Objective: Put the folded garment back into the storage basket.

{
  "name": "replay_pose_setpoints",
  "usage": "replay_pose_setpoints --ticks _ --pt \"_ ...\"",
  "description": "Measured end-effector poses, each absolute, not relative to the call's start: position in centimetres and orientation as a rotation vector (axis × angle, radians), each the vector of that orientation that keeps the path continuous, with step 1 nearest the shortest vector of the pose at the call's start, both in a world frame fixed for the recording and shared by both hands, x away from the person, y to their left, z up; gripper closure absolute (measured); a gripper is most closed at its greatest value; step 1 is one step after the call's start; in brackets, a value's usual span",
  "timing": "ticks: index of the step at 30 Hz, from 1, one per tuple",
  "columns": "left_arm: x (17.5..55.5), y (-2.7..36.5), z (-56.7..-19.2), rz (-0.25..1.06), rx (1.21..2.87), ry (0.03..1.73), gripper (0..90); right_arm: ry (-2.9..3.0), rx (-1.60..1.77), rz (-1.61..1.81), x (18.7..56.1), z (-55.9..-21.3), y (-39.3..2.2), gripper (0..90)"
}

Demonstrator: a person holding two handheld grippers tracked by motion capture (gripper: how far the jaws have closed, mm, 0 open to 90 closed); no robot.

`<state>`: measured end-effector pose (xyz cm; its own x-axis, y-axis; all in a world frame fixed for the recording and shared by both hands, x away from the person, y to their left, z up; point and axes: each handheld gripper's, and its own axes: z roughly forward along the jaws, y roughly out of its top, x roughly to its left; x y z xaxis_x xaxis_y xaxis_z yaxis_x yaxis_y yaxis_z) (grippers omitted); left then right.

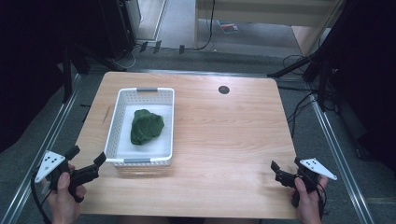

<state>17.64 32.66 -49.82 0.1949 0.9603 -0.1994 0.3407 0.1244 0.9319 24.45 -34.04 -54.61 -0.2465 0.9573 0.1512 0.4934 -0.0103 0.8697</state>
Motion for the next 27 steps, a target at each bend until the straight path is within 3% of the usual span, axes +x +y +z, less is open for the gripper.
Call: replay_pose_setpoints --ticks 14,27 --pt "17.2 36.7 -54.2 0.799 1.405 1.495 0.0 1.766 1.507 1.207 24.4 -54.6 -34.1 0.1" --pt "17.5 36.8 -55.3 0.781 1.442 1.52 0.0 1.772 1.5 1.205 24.4 -54.6 -34.0 0.1"
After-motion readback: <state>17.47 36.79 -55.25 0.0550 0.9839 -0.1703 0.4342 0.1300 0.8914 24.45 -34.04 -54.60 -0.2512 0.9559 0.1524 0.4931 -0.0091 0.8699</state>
